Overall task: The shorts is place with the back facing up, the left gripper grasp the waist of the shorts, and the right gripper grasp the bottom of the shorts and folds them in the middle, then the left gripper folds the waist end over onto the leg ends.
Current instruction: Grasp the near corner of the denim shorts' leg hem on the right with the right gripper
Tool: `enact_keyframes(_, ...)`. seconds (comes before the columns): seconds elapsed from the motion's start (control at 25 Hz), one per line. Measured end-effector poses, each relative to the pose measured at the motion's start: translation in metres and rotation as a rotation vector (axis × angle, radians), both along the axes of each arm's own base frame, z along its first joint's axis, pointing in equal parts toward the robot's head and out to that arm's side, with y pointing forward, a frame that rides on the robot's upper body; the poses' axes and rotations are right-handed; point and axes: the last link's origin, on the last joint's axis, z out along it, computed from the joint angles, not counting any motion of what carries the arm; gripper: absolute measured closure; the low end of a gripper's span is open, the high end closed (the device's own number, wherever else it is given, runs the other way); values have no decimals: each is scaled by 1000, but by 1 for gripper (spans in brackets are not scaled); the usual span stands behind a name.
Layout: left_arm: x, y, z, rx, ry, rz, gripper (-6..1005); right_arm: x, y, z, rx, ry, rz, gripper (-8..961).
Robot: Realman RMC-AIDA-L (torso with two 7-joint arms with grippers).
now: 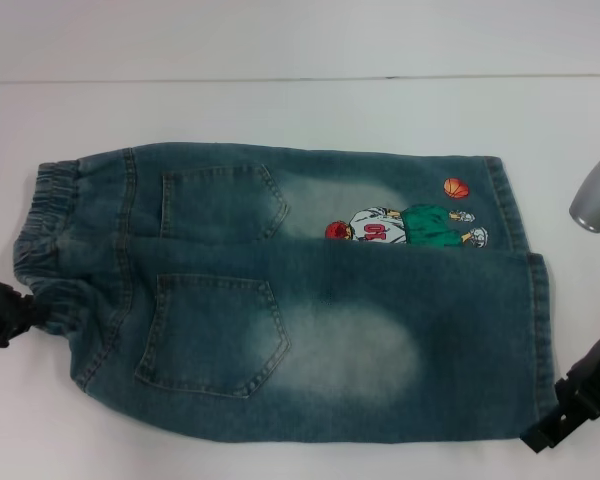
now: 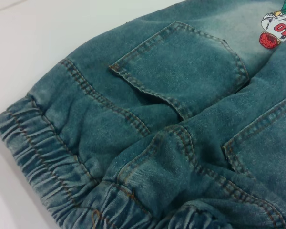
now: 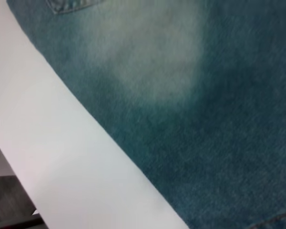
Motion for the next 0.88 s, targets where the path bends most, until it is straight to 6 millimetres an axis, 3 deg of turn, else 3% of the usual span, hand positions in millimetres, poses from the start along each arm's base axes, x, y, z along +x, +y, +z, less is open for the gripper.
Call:
enact_keyframes(0.52, 0, -1, 0, 2, -3, 2, 950, -2, -2, -5, -4, 32, 6, 48)
enact_keyframes(0.88, 0, 0, 0, 6, -6, 2, 950, 5, -7, -12, -34, 5, -6, 229)
